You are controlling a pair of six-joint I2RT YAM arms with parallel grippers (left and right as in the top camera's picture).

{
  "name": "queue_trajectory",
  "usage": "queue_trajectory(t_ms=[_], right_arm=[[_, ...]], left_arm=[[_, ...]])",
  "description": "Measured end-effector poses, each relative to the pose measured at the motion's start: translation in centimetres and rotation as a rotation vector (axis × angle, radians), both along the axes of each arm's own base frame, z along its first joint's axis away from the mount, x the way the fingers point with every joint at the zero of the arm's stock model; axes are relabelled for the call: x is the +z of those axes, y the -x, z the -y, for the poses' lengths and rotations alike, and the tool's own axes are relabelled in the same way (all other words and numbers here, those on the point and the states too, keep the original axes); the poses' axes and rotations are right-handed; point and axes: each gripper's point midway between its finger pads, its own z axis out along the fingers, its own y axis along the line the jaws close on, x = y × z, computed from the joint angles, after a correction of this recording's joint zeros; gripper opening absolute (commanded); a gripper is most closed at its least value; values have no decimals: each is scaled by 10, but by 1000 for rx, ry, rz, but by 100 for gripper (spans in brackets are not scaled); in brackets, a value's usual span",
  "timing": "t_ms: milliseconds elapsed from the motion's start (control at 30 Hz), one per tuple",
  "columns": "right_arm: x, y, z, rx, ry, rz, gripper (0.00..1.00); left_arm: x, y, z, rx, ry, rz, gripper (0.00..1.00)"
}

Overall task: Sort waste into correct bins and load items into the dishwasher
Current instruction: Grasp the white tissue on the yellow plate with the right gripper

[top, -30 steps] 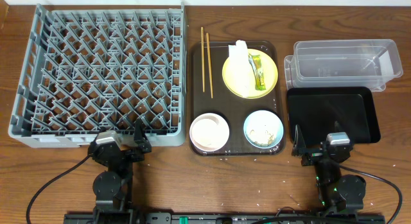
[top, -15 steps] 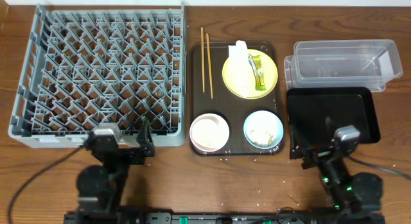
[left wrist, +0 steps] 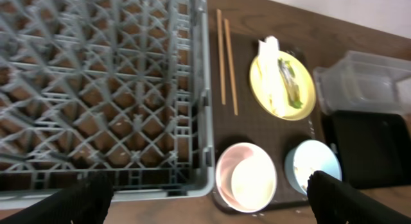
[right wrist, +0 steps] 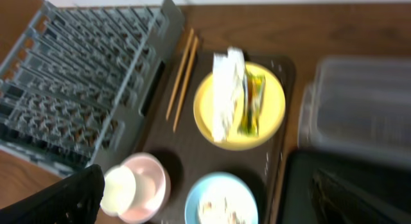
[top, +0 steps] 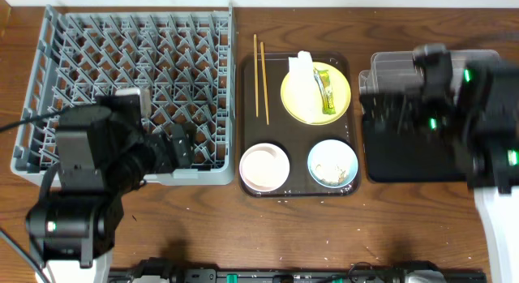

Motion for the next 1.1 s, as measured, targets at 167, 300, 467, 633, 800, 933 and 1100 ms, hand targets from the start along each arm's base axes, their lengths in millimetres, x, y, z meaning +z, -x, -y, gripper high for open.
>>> queue_trajectory(t_ms=[167, 300, 467, 633, 800, 933, 1100], right_arm=[[-7, -41, -25, 84, -60, -17, 82], [-45, -52, -57, 139, -33, -116, 74], [-131, -74, -96, 89, 160, -258, 62], [-213, -109, -107, -23, 293, -305, 60], [-270, -125, -104, -84, 333, -350, 57], [-305, -126, -102, -104, 357, -396, 1], [-305, -126, -102, -117, 348, -406, 1]], left_arm=[[-4, 0, 17, -76, 71, -41, 98], [2, 4, 33, -147, 140, -37, 98], [8, 10, 46, -212, 201, -32, 98], [14, 20, 53, -250, 236, -28, 97], [21, 27, 55, -265, 244, 0, 97], [25, 32, 55, -270, 244, 19, 97], [27, 33, 55, -271, 243, 26, 96]])
